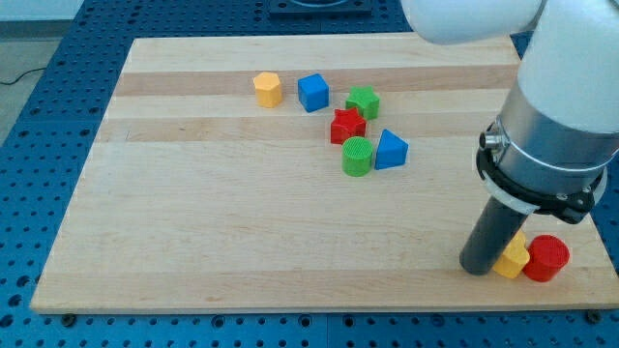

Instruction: Slightly move the green circle into the blue triangle

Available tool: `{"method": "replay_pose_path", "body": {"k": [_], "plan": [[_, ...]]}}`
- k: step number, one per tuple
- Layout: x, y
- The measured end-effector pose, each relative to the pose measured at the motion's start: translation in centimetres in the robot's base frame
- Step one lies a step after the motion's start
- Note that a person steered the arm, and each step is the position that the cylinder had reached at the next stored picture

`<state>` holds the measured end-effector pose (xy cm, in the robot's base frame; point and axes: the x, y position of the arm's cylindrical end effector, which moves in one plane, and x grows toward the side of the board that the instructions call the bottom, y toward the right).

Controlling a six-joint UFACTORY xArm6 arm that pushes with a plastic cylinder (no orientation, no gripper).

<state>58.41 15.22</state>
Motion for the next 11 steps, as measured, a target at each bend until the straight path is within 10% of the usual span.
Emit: {"method": "replay_pose_path", "body": {"k": [6, 11], "plan": [[-13.0, -14.9], [-16.6, -12.4]]}}
